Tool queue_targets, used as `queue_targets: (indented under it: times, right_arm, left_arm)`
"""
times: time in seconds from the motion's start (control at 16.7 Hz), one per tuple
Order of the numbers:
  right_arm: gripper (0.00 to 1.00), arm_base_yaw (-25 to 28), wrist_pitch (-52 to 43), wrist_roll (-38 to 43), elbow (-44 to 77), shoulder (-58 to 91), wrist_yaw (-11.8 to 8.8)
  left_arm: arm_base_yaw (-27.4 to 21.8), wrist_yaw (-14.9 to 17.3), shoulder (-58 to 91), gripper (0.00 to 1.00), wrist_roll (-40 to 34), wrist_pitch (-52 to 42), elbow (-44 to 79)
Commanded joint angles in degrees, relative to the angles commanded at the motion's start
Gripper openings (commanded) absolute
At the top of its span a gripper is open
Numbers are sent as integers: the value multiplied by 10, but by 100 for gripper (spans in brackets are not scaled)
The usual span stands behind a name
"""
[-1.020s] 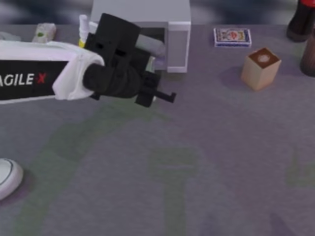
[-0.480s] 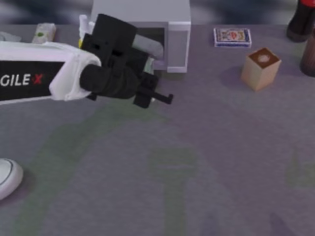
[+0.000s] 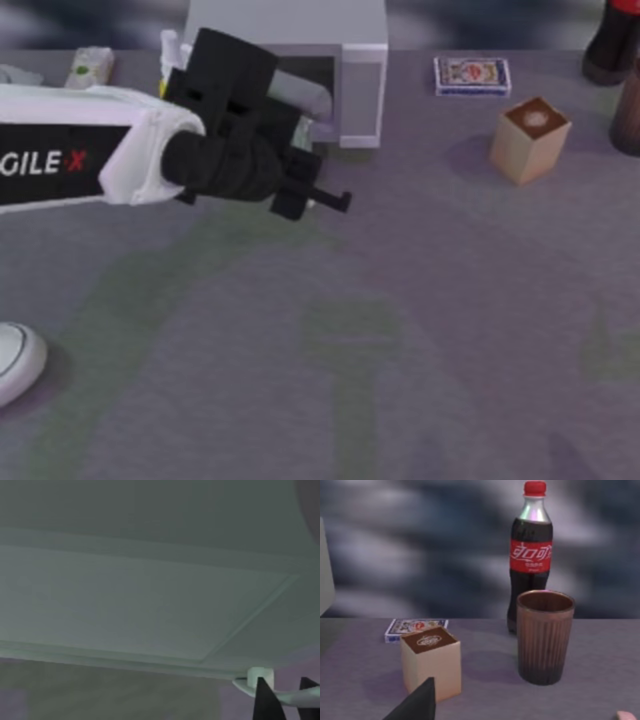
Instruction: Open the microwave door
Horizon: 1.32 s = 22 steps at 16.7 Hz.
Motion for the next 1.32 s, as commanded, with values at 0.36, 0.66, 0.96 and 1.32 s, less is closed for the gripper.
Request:
queue_targets:
  times: [0.36,0.66,0.96,1.32]
  right_arm:
    - [100,0,0,0,0,0,0]
    - [100,0,0,0,0,0,0]
    - [100,0,0,0,0,0,0]
    - [100,0,0,0,0,0,0]
  left_arm:
    - [0,0,0,0,0,0,0]
    - [-5,5,1,0,-3,0,1]
    - [5,18,-8,0,17,1,-10]
    - [14,30,-14,0,35,1,-18]
